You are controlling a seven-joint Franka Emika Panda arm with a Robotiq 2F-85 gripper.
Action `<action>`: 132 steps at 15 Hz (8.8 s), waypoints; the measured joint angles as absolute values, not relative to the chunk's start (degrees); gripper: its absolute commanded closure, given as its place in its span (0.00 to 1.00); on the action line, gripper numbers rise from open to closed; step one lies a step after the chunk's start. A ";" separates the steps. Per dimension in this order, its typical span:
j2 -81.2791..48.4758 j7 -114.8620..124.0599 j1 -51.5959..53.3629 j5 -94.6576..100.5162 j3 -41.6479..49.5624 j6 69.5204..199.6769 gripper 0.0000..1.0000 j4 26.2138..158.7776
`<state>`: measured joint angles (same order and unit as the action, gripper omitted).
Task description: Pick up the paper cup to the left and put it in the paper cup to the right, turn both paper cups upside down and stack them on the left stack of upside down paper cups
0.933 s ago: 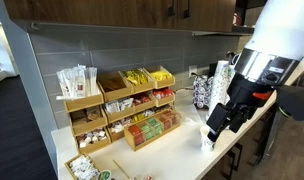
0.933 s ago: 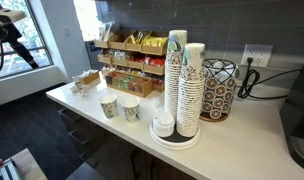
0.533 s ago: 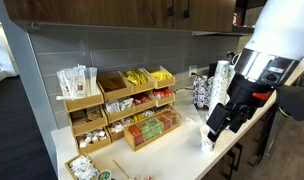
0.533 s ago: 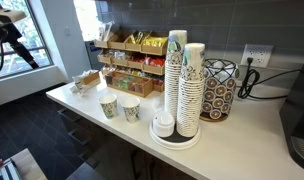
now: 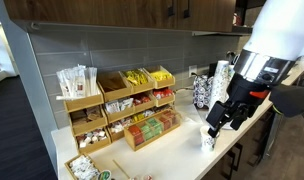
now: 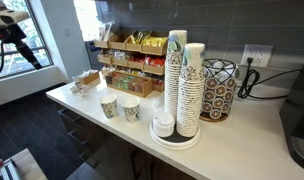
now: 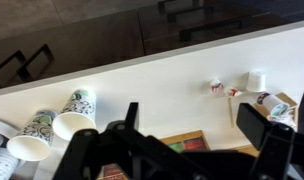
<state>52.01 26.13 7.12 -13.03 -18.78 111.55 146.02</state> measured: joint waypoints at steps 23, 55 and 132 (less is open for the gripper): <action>43.64 28.26 -4.54 -6.50 -15.23 113.94 0.00 147.88; 15.17 55.97 -10.53 5.96 -6.18 139.92 1.00 147.48; 4.83 68.31 -7.99 10.57 -2.27 137.55 0.00 135.18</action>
